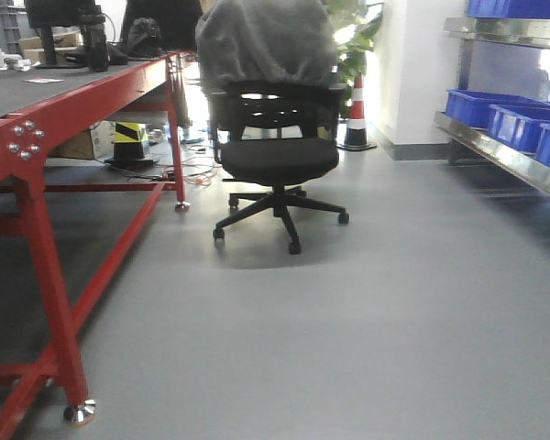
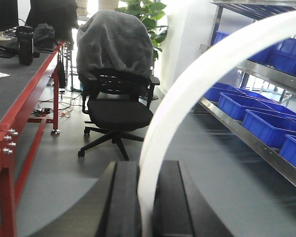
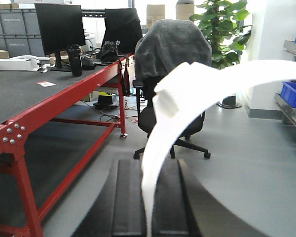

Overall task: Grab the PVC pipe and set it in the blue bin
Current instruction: 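Drive the base away from the table toward the shelf of blue bins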

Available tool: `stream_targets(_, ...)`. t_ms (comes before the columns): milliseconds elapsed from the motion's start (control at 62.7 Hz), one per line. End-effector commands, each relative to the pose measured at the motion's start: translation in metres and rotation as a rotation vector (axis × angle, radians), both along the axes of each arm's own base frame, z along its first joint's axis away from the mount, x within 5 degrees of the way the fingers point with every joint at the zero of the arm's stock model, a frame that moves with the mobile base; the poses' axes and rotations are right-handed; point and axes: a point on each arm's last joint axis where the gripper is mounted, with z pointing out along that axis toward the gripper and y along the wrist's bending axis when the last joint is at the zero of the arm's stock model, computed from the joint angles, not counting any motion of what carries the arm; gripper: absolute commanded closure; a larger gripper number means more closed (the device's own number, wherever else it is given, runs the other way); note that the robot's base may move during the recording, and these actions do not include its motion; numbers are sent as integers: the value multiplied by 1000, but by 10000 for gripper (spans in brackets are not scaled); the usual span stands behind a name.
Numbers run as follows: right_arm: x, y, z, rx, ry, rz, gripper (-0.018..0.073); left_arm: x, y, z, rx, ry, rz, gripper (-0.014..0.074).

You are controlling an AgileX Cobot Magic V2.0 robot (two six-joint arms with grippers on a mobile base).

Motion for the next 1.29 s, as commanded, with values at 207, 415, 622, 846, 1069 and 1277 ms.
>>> stream_targets(207,-2,0,3,0,-32,4,728,-1,-1,3,-12,-29,-10,707)
stream_targets(415,-2,0,3,0,-32,4,728,-1,-1,3,-12,-29,-10,707)
stream_targets(622,-2,0,3,0,-32,4,728,-1,-1,3,-12,-29,-10,707)
stream_targets(846,-2,0,3,0,-32,4,728,-1,-1,3,-12,-29,-10,707)
stream_targets(1069,-2,0,3,0,-32,4,728,-1,-1,3,-12,-29,-10,707)
stream_targets(1277,-2,0,3,0,-32,4,728,-1,-1,3,-12,-29,-10,707)
